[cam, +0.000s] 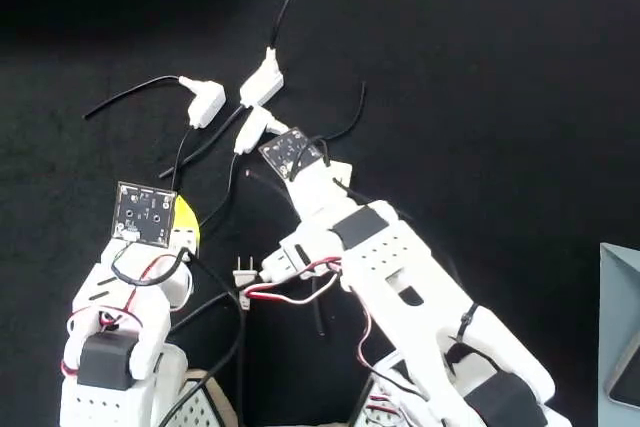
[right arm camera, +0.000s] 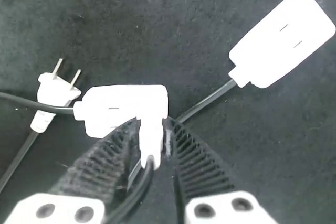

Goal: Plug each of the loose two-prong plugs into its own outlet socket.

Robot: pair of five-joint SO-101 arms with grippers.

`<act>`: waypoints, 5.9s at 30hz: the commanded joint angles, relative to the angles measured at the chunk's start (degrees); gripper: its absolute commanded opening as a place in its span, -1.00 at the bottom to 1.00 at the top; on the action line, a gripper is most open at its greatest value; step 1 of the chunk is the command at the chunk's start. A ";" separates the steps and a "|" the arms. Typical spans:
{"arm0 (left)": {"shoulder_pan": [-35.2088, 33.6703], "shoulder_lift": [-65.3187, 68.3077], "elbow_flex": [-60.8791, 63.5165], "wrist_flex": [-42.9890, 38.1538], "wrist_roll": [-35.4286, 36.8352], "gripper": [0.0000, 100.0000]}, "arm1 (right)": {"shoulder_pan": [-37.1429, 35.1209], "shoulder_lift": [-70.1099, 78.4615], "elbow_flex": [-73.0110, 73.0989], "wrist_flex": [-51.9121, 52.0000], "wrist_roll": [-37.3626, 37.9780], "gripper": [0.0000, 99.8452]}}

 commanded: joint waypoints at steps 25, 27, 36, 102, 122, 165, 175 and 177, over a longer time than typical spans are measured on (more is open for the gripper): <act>-1.36 0.00 -1.71 -0.26 0.44 -0.94 | -0.88 12.44 0.92 -9.32 -0.09 -0.97; -3.03 0.00 -2.15 -0.26 0.44 -0.94 | -0.88 12.44 -1.10 -8.18 -0.09 -0.93; -8.13 -0.09 -2.86 0.09 0.97 -0.62 | -0.88 12.35 -25.27 21.27 -0.44 -0.51; 25.80 86.07 -29.49 -16.18 -4.75 -0.71 | 25.41 -20.62 0.66 10.20 5.63 -0.98; -0.31 88.88 -56.31 -15.74 -4.84 -0.93 | 25.14 -20.26 1.36 10.11 5.63 -0.98; 24.48 110.68 -77.76 2.99 8.35 -0.54 | 42.11 -20.70 -2.59 6.24 5.27 -0.98; 25.19 110.68 -64.22 -16.70 8.62 -0.41 | 43.87 -20.70 -3.38 6.24 3.16 -0.98; 25.80 110.68 -64.22 -16.88 8.70 -0.41 | 43.87 -20.70 -3.38 6.24 3.16 -0.98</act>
